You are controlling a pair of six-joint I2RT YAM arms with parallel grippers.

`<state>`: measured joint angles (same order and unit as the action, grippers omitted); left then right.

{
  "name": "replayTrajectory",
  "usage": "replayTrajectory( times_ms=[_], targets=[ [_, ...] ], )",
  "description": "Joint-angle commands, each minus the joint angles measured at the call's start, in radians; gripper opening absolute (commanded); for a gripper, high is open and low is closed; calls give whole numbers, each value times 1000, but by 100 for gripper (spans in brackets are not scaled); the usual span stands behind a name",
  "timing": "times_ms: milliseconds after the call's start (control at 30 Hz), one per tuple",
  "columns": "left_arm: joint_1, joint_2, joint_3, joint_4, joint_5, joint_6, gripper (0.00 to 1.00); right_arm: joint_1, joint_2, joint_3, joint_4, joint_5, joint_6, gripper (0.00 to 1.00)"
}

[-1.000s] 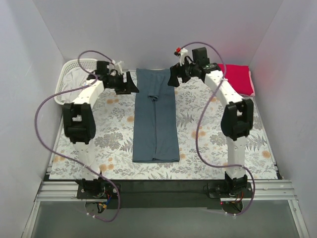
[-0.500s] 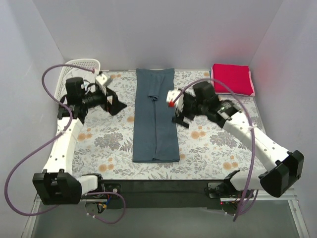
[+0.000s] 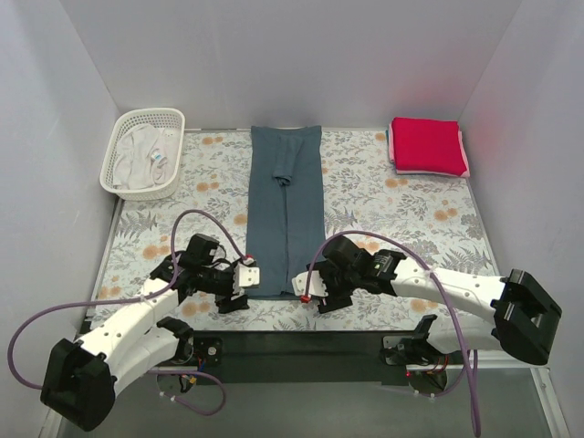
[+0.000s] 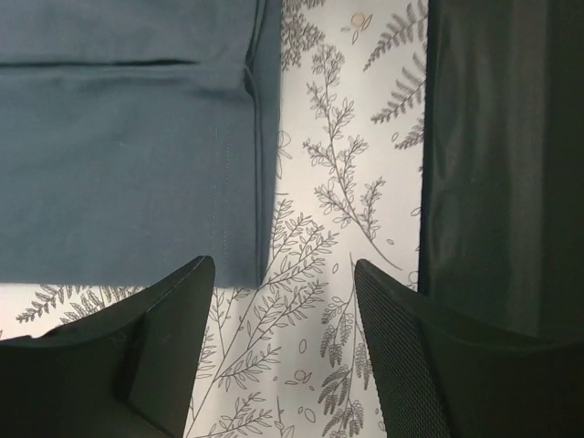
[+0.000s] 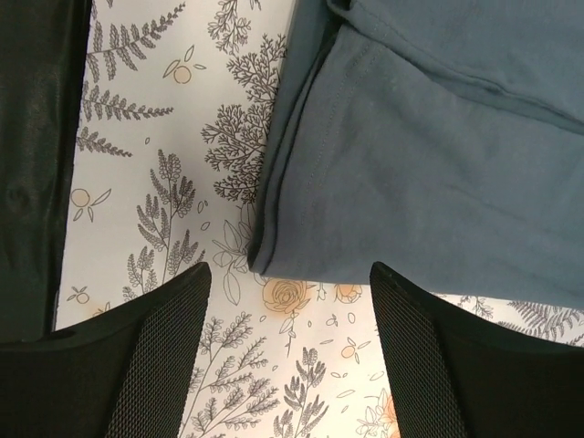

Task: Fold and stack the t-shirts
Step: Fold the tshirt

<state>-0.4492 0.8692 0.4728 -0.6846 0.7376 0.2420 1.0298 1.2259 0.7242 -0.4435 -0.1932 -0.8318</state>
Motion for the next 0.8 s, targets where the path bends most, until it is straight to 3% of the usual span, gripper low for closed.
replayTrajectory(
  times_ms=[0, 200, 400, 533, 767],
  targets=[
    [-19, 30, -19, 140, -38, 23, 60, 6, -6, -49, 150, -25, -59, 76],
    [-26, 89, -39, 206, -55, 28, 59, 6, 3, -124, 232, -80, -84, 73],
    [-25, 113, -48, 218, -53, 34, 58, -37, 55, -170, 295, -77, -113, 61],
    [-26, 116, -54, 218, -52, 62, 58, -59, 69, -184, 289, -107, -104, 44],
    [-25, 168, -45, 223, -41, 80, 55, -68, 135, -155, 229, -152, -89, 29]
  ],
)
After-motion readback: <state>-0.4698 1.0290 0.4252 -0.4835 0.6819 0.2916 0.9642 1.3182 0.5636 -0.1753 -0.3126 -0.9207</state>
